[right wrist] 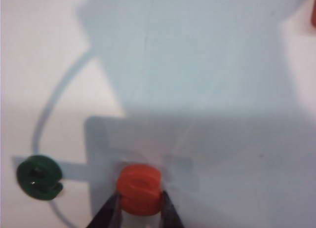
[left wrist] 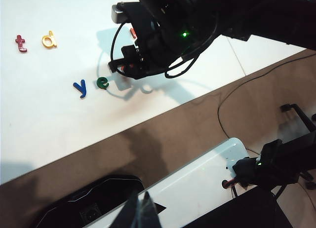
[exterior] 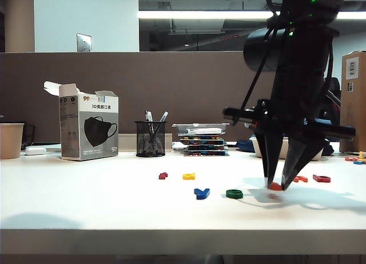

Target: Select the appropriate letters from the row of letter magnets placed on the table to arrange into the word "yes".

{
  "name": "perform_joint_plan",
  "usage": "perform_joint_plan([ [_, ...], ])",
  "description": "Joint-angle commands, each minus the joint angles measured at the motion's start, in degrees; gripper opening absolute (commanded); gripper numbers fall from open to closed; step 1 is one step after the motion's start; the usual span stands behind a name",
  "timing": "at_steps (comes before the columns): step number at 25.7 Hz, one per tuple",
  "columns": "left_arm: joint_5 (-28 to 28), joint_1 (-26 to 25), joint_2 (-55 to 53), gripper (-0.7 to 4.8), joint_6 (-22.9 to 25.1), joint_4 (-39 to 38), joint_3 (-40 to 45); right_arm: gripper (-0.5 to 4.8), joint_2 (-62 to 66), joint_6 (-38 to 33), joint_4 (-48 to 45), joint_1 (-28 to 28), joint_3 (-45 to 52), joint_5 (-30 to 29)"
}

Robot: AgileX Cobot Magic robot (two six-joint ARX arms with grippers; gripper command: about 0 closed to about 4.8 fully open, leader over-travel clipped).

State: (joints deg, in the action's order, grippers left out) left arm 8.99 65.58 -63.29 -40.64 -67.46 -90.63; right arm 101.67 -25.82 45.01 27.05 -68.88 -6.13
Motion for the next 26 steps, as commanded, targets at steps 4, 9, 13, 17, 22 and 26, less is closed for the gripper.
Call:
perform_joint_plan([
  [4,-0.09,0.02,0.11,-0.06,-0.07,0.68,-0.28,0.72,1.79,0.35,-0.07,0.17,0.09,-0.61],
  [9,-0.11,0.02,0.11,-0.06,-0.09,0.66,-0.28,0.72,1.84,0.35,1.57,0.17,0.09,-2.84],
  [13,-0.11,0.02,0.11,-0.06,-0.07,0.66,-0.28,0.72,1.84,0.35,2.12,0.17,0.09,-3.23],
  [17,-0.24,0.02,0.11,-0.06,-0.09,0.66,-0.28,0.72,1.84,0.35,2.21,0.17,0.09,-3.21],
  [22,-0.24,0.02,0.11,-0.06,-0.09,0.66,-0.31,0.72,1.84,0.39,2.32,0.17,0.09,-2.93],
  [26,-0.26,0.02,0.11,-0.06,-0.09,0.63,-0.28,0.72,1.84,0.39,1.53,0.15,0.07,-2.71],
])
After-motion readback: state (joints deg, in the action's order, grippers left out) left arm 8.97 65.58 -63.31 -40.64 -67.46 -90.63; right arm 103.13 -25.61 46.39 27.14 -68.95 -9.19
